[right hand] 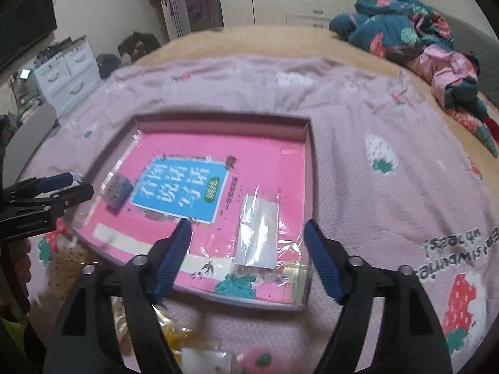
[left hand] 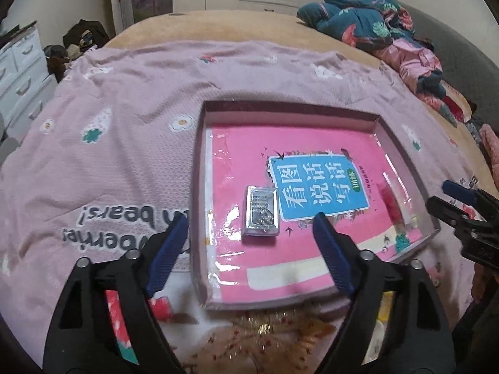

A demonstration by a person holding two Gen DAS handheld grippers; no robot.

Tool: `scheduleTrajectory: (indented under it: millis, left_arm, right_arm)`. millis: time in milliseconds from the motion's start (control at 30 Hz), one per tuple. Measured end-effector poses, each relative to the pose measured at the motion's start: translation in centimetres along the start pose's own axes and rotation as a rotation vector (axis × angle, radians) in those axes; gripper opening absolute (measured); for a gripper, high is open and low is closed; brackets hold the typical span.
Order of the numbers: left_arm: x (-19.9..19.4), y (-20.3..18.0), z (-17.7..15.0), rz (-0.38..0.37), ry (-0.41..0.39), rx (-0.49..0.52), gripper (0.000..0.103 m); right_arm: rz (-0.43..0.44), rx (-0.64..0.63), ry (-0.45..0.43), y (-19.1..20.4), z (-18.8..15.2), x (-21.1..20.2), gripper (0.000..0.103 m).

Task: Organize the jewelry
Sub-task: 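Withdraw both tools from the box back over the loose items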

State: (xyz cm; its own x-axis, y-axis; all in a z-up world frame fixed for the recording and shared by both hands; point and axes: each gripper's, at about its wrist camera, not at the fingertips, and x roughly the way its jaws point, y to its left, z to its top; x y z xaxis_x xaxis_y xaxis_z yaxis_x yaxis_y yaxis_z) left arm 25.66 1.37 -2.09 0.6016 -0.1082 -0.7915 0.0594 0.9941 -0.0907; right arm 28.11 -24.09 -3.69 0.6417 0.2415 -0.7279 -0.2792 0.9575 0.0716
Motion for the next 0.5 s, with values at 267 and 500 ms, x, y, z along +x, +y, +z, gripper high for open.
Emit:
scheduleTrajectory:
  millis: [267,500]
  left_arm:
    - [-5.3,0.6,-0.5,-0.002,-0.087,-0.035,0.093]
    - [-8.8,0.7,-1.6,-0.006,-0.139,-0.05,0.094]
  right_arm:
    - [0.003,-0.002,-0.122,0.0,-0.4,-6.6,0.09]
    - [0.011,-0.011,-0.191,0.3,-1.4,-10.8,0.091]
